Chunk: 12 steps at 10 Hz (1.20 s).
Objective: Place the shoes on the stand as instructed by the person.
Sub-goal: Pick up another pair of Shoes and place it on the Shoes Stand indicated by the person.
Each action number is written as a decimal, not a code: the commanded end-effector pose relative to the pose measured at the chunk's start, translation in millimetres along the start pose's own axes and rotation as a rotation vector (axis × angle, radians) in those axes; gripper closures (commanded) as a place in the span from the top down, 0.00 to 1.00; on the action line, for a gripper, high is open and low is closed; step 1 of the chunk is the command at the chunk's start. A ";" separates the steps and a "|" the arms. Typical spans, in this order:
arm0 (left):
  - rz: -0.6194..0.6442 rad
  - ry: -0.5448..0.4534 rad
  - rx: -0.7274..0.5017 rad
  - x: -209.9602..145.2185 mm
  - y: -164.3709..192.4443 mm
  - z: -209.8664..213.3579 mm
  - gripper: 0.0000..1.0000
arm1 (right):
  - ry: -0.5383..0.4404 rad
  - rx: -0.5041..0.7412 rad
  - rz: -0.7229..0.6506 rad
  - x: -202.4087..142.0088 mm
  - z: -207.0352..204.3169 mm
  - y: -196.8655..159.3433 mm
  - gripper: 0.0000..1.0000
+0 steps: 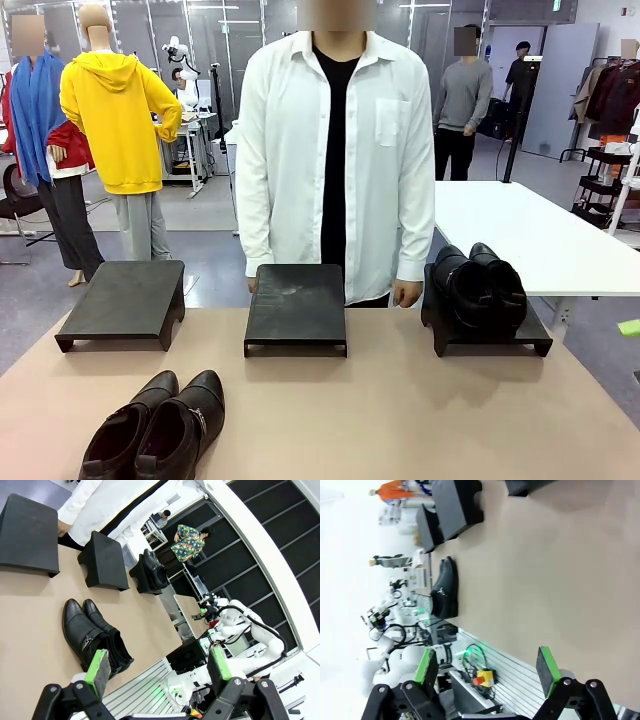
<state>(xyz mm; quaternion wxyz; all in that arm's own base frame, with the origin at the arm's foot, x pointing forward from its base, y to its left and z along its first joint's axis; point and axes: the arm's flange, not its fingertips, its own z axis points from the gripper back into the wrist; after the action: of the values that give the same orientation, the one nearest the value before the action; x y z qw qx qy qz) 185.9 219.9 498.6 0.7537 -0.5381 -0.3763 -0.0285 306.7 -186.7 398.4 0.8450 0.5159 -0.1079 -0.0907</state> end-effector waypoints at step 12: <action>-0.011 0.008 -0.007 0.0 -1.3 1.1 1.00 | 0.003 0.139 -0.053 -20.2 -5.8 -37.6 1.00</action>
<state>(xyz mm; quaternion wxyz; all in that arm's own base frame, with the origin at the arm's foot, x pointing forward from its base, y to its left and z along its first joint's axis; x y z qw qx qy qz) 186.0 219.8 498.6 0.7537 -0.5381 -0.3763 -0.0286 289.8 -193.5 359.4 0.8000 0.5831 -0.0927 -0.1068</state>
